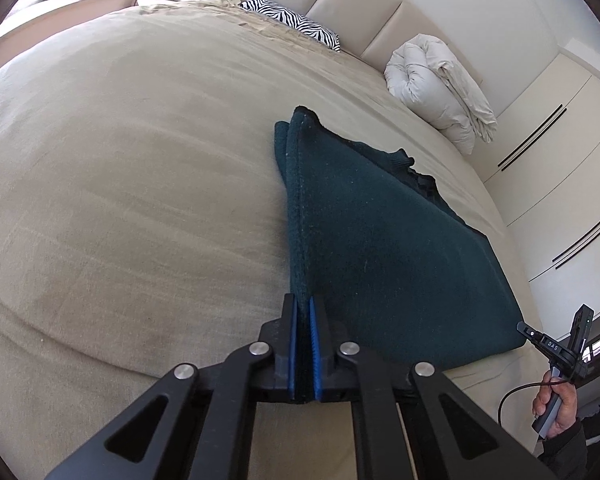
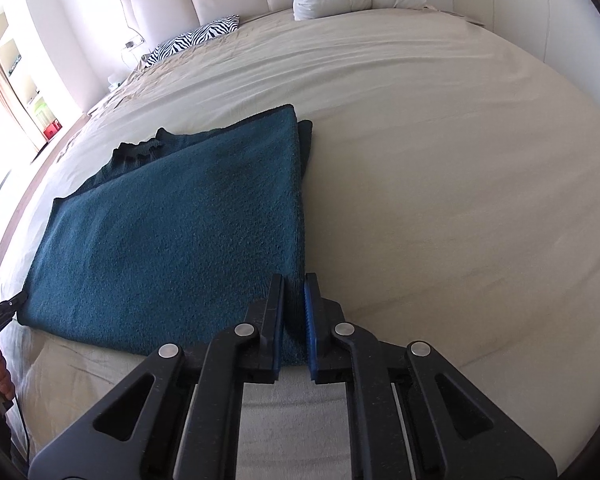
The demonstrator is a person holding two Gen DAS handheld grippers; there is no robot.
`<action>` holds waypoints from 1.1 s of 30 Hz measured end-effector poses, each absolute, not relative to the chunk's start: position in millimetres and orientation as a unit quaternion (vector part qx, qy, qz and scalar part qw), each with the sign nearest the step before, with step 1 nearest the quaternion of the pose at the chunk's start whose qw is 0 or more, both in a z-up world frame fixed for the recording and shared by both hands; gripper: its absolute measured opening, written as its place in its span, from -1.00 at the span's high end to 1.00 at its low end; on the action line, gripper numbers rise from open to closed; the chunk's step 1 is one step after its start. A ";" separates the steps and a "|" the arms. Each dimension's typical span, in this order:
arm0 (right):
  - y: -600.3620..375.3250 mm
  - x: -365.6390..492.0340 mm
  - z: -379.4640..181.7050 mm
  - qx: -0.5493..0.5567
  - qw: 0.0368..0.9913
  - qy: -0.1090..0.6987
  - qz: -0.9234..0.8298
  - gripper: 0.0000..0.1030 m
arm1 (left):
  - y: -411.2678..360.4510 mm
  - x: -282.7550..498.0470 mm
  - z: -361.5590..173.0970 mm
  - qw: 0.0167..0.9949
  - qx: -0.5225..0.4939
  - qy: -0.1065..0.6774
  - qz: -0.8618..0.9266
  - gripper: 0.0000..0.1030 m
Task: Fold small clothes
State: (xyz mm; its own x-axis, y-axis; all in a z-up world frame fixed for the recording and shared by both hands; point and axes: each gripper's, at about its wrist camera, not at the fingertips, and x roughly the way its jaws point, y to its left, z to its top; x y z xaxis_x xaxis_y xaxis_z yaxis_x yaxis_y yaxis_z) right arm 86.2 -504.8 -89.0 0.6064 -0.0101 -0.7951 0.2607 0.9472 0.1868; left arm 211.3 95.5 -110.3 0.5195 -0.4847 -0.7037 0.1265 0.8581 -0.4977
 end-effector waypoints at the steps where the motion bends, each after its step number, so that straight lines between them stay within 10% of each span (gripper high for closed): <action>1: -505.6 84.9 -89.6 0.145 0.884 0.437 -0.078 0.84 | 95.3 210.6 -109.8 0.850 -0.196 0.455 -0.181 0.86; 33: -523.1 58.2 -111.6 0.197 0.866 0.454 -0.065 0.90 | 104.0 202.7 -120.0 0.840 -0.204 0.468 -0.185 0.86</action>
